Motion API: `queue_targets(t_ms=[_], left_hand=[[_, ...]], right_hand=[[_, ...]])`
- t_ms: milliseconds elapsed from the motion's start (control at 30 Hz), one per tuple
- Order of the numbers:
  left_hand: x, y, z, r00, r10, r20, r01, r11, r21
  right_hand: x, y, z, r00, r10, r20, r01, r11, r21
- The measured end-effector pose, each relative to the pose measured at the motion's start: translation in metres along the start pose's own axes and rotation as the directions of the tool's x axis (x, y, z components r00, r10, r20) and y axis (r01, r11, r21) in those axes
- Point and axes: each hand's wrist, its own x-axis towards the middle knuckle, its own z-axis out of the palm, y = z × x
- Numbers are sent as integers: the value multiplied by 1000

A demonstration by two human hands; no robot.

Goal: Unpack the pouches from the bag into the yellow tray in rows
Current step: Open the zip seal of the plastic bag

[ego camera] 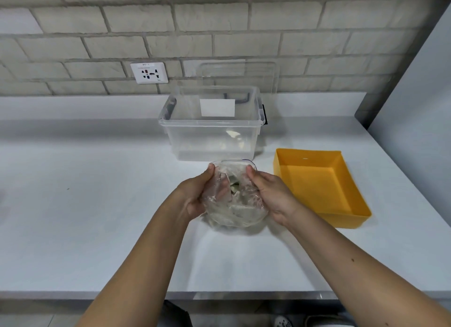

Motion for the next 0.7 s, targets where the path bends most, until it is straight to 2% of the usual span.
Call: queue_targets(t_ms=[100, 167, 233, 300, 333, 400, 467, 533, 567, 633, 700], left_hand=[[10, 3, -6, 999, 4, 48, -10, 993, 117], [12, 8, -7, 995, 23, 95, -38, 986, 164], [12, 13, -8, 991, 73, 110, -88, 986, 139], [13, 17, -10, 983, 130, 133, -144, 984, 106], [13, 17, -11, 977, 173, 126, -188, 976, 114], [14, 16, -15, 940, 339, 40, -337, 902, 269], [13, 12, -24, 857, 515, 31, -465, 745, 478], [9, 8, -28, 781, 614, 116, -543, 575, 612], [7, 6, -29, 746, 645, 165, -573, 496, 652], [4, 1, -30, 685, 683, 253, -611, 351, 709], [2, -3, -28, 650, 705, 283, -575, 213, 790]], right_hand=[[6, -2, 0, 993, 118, -26, -117, 992, 50], [13, -4, -3, 982, 187, 27, -188, 950, 251], [20, -7, -4, 973, 215, 82, -228, 858, 460], [27, -6, -6, 967, 238, 92, -251, 827, 502], [28, -7, -5, 966, 253, 53, -249, 860, 445], [29, -3, -7, 977, 176, -124, -166, 982, 89], [26, 0, -9, 969, -97, -228, 37, 967, -253], [19, 2, -12, 896, -415, -158, 327, 857, -397], [13, -1, -12, 843, -534, -60, 462, 778, -425], [10, 0, -12, 761, -628, 164, 609, 602, -516], [14, 4, -11, 731, -621, 283, 626, 444, -641]])
